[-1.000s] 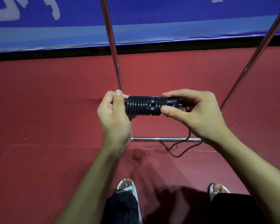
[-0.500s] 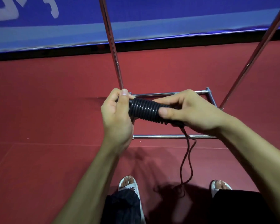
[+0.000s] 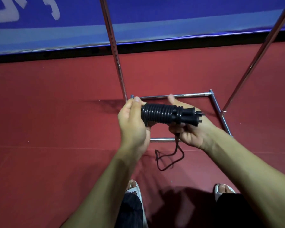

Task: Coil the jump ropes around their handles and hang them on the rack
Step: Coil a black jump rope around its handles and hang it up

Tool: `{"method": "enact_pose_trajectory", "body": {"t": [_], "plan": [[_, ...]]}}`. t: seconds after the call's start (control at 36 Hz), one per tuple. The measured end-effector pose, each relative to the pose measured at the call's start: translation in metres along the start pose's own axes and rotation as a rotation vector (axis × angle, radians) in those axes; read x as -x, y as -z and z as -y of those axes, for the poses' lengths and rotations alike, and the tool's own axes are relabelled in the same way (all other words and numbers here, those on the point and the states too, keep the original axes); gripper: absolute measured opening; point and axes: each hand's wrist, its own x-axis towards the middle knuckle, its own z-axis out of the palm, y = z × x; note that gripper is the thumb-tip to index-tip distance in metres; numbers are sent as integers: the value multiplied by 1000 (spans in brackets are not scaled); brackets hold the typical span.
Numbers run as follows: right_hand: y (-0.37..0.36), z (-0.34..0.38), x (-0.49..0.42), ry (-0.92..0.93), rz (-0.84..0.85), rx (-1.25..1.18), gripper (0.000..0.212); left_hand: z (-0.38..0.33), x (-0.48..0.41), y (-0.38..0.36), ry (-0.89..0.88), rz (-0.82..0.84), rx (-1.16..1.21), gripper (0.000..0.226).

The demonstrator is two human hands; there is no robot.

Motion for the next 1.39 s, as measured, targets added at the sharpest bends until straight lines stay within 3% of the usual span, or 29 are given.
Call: {"method": "enact_pose_trajectory", "body": {"t": [0.11, 0.19, 0.36, 0.42, 0.47, 0.56, 0.69, 0.92, 1.06, 1.11, 1.17, 1.31, 1.39], "plan": [[-16, -16, 0, 272, -72, -158, 23, 1, -3, -5, 113, -124, 119, 35], [-19, -26, 3, 341, -44, -196, 19, 1, -7, -4, 186, -234, 194, 29], [-26, -34, 8, 398, -86, 50, 19, 1, -17, 1, 124, -368, 139, 33], [-27, -35, 9, 375, -20, 31, 12, 2, -22, 4, 36, -371, 79, 34], [-28, -33, 9, 343, 3, -12, 28, 4, -27, 7, -55, -366, 8, 36], [-32, -26, 9, 344, -116, 58, 42, 8, -26, 8, -142, -334, -92, 37], [-26, -26, 9, 327, -237, 152, 18, 11, -17, 8, -233, -292, -201, 33], [-24, -20, 10, 221, -227, 277, 16, 6, -23, 14, -319, -280, -327, 33], [-27, -28, 12, 188, -164, 311, 13, 2, -32, 22, -407, -361, -422, 30], [-28, -33, 13, 222, -137, 404, 3, -1, -38, 26, -437, -418, -476, 29], [-25, -35, 13, 271, -143, 591, 14, -5, -44, 33, -487, -448, -560, 28], [-17, -16, 19, 472, -216, 1455, 17, -10, -48, 52, -623, -359, -735, 24], [-16, -7, 22, 497, -210, 1592, 16, -10, -40, 49, -687, -284, -805, 26]]}}
